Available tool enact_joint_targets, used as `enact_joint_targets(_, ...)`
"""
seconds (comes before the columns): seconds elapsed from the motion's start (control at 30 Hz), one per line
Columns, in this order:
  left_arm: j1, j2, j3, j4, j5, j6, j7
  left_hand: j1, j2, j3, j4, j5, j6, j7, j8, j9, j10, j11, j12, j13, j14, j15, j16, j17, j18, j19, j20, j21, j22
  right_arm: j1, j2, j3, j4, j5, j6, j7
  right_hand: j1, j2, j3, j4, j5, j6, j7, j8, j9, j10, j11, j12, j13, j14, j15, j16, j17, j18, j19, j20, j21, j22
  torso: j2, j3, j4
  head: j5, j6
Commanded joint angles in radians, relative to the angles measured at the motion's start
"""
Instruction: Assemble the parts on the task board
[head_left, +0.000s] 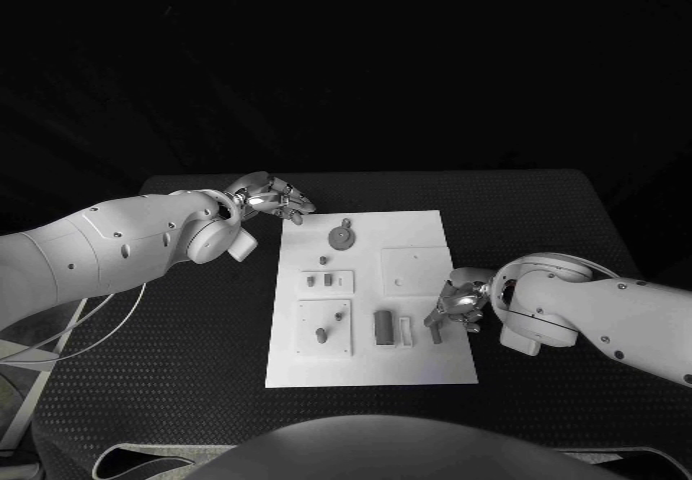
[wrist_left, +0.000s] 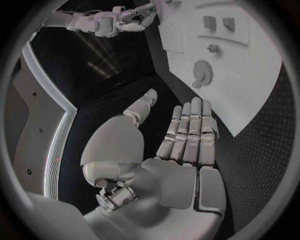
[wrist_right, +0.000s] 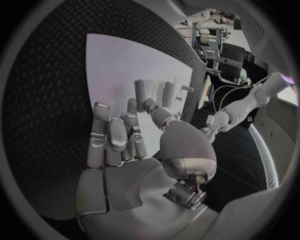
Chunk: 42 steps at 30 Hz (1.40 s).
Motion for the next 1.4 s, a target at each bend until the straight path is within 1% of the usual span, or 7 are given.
enact_joint_targets(0.03, 0.001, 0.002, 0.001, 0.001, -0.002, 0.016, 0.004, -0.008, 0.004, -0.005, 0.003, 0.0, -0.006, -0.001, 0.002, -0.001, -0.007, 0.0, 0.003, -0.001, 0.002, 0.006, -0.004, 0.001, -0.016, -0.005, -0.003, 0.004, -0.002, -0.001, 0.008, 0.001, -0.002, 0.082, -0.041, 0.019, 0.038, 0.038, 0.011, -0.007, 0.003, -0.016, 0.026, 0.004, 0.003, 0.009, -0.004, 0.005, -0.001, 0.004, -0.004, 0.005, 0.0, 0.02, 0.002, 0.0, 0.007, 0.02, 0.0, -0.0002, 0.0002, 0.001, -0.001)
enact_joint_targets(0.2, 0.001, 0.002, 0.001, 0.001, -0.002, 0.017, 0.003, -0.008, 0.004, -0.005, 0.003, 0.0, -0.007, -0.001, 0.002, -0.001, -0.007, 0.0, 0.003, -0.001, 0.002, 0.006, -0.004, 0.002, -0.016, -0.005, -0.003, 0.004, -0.002, -0.001, 0.024, 0.005, -0.013, 0.092, -0.07, 0.025, 0.038, 0.038, 0.011, -0.007, 0.003, -0.015, 0.026, 0.004, 0.003, 0.01, -0.004, 0.005, -0.001, 0.005, -0.005, 0.005, 0.0, 0.02, 0.002, 0.0, 0.007, 0.02, 0.0, 0.0003, -0.0009, 0.003, -0.001)
enact_joint_targets(0.37, 0.001, 0.004, 0.001, 0.0, -0.002, 0.018, 0.004, -0.008, 0.004, -0.005, 0.003, 0.0, -0.007, -0.001, 0.002, -0.001, -0.007, 0.0, 0.003, -0.001, 0.002, 0.006, -0.004, 0.002, -0.016, -0.005, -0.003, 0.004, -0.002, -0.001, 0.044, 0.006, -0.022, 0.124, -0.07, 0.027, 0.037, 0.037, 0.01, -0.007, 0.003, -0.015, 0.025, 0.004, 0.003, 0.01, -0.004, 0.005, -0.001, 0.005, -0.005, 0.005, 0.0, 0.02, 0.002, 0.0, 0.007, 0.02, 0.0, 0.0005, -0.0014, 0.002, -0.001)
enact_joint_targets(0.6, 0.001, 0.004, 0.001, 0.001, -0.002, 0.019, 0.003, -0.008, 0.004, -0.005, 0.003, 0.0, -0.007, -0.001, 0.002, -0.001, -0.008, 0.0, 0.003, -0.002, 0.002, 0.006, -0.005, 0.003, -0.016, -0.005, -0.003, 0.004, -0.002, -0.001, 0.071, 0.006, -0.047, 0.131, -0.088, 0.024, 0.037, 0.038, 0.01, -0.007, 0.003, -0.014, 0.025, 0.004, 0.003, 0.011, -0.004, 0.005, -0.001, 0.005, -0.005, 0.005, -0.001, 0.02, 0.003, 0.0, 0.008, 0.02, 0.001, 0.0002, -0.0006, 0.002, -0.001)
enact_joint_targets(0.9, 0.001, 0.005, 0.001, 0.001, -0.006, 0.027, -0.001, -0.005, 0.006, -0.003, 0.001, 0.0, -0.006, -0.002, 0.003, -0.001, -0.008, 0.0, 0.004, -0.002, 0.001, 0.006, -0.007, 0.005, -0.016, -0.006, -0.003, 0.004, -0.003, -0.017, 0.1, 0.003, -0.065, 0.132, -0.081, 0.025, 0.035, 0.039, 0.01, -0.007, 0.003, -0.016, 0.026, 0.003, 0.003, 0.012, -0.004, 0.005, -0.002, 0.005, -0.005, 0.005, -0.003, 0.02, 0.003, 0.001, 0.008, 0.019, 0.001, 0.0009, -0.0009, 0.004, -0.001)
enact_joint_targets(1.27, 0.001, 0.004, 0.001, 0.002, -0.011, 0.034, -0.008, -0.006, 0.005, -0.004, 0.0, 0.0, -0.006, -0.002, 0.003, -0.001, -0.009, 0.0, 0.005, -0.003, 0.001, 0.006, -0.008, 0.006, -0.016, -0.007, -0.003, 0.003, -0.003, -0.024, 0.102, 0.0, -0.066, 0.129, -0.068, 0.02, 0.035, 0.04, 0.009, -0.007, 0.003, -0.017, 0.026, 0.002, 0.002, 0.012, -0.004, 0.005, -0.002, 0.004, -0.005, 0.004, -0.004, 0.02, 0.004, 0.001, 0.008, 0.019, 0.0, 0.0005, -0.002, 0.006, -0.001)
enact_joint_targets(1.4, 0.001, 0.004, 0.001, 0.002, -0.011, 0.033, -0.006, -0.006, 0.004, -0.005, 0.0, 0.0, -0.006, -0.002, 0.003, -0.002, -0.009, 0.0, 0.005, -0.003, 0.0, 0.007, -0.009, 0.006, -0.016, -0.007, -0.003, 0.003, -0.003, -0.028, 0.108, -0.002, -0.068, 0.129, -0.067, 0.021, 0.034, 0.04, 0.009, -0.007, 0.003, -0.017, 0.026, 0.002, 0.002, 0.012, -0.004, 0.005, -0.002, 0.004, -0.005, 0.004, -0.004, 0.02, 0.004, 0.001, 0.008, 0.019, 0.0, 0.0013, -0.0026, 0.006, -0.001)
